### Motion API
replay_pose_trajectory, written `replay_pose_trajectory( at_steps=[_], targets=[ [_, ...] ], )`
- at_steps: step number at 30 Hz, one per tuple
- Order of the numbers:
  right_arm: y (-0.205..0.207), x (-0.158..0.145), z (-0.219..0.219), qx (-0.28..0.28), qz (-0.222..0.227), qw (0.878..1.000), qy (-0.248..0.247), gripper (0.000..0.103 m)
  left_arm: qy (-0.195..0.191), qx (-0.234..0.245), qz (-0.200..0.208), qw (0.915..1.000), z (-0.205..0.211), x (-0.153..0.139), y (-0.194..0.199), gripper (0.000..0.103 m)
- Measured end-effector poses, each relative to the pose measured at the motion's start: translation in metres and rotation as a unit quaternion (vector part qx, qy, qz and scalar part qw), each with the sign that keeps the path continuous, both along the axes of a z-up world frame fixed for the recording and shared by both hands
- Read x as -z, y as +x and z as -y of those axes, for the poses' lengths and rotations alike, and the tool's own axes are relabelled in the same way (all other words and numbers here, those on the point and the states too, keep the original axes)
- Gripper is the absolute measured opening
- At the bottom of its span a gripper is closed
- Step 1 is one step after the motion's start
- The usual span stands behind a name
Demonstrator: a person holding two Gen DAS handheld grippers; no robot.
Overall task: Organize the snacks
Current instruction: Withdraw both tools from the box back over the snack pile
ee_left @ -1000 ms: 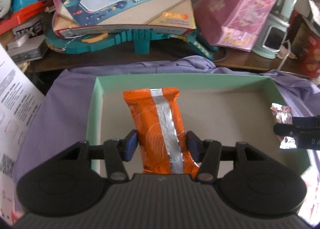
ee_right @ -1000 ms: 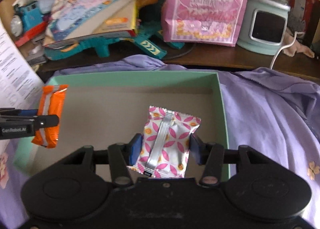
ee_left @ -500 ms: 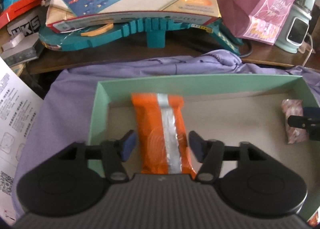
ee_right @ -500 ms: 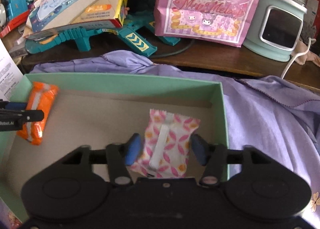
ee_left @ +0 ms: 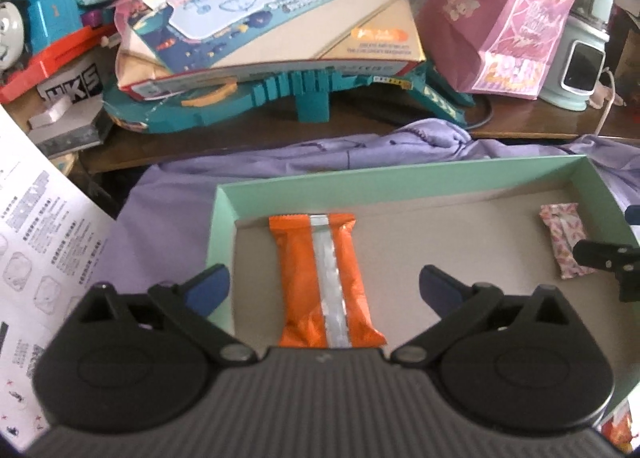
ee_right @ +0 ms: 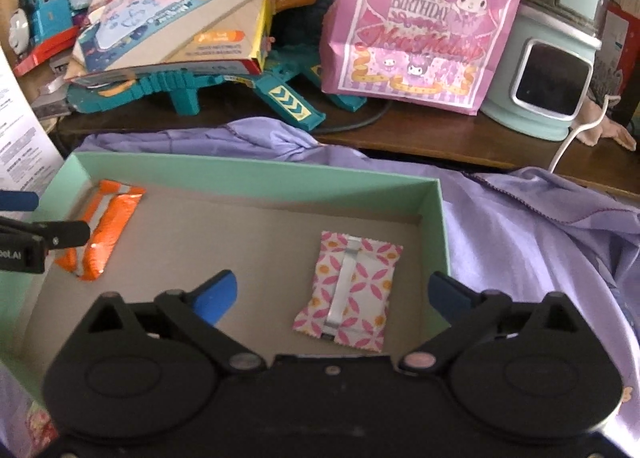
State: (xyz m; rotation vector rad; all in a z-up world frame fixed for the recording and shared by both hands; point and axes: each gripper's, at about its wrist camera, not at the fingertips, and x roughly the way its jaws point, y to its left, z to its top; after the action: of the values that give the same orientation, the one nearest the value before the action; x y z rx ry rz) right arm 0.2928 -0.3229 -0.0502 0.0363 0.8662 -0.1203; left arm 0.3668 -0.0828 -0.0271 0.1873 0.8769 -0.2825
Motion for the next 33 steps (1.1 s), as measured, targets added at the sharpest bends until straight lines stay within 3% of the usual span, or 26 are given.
replay_pose_trajectory(
  at_steps=[9, 20, 33],
  targets=[
    [-0.050, -0.038, -0.018, -0.002, 0.013, 1.000, 0.002, 0.103, 0.002, 0.007, 0.016, 0.9998, -0.012, -0.037, -0.055, 0.103],
    [-0.148, -0.078, -0.038, -0.002, 0.025, 1.000, 0.000, 0.103, -0.026, 0.010, 0.015, 0.9995, -0.042, -0.065, -0.150, 0.103],
    [-0.250, -0.081, -0.064, -0.014, 0.026, 0.999, 0.024, 0.103, -0.044, 0.025, 0.001, 0.9987, -0.069, -0.061, -0.242, 0.103]
  ],
)
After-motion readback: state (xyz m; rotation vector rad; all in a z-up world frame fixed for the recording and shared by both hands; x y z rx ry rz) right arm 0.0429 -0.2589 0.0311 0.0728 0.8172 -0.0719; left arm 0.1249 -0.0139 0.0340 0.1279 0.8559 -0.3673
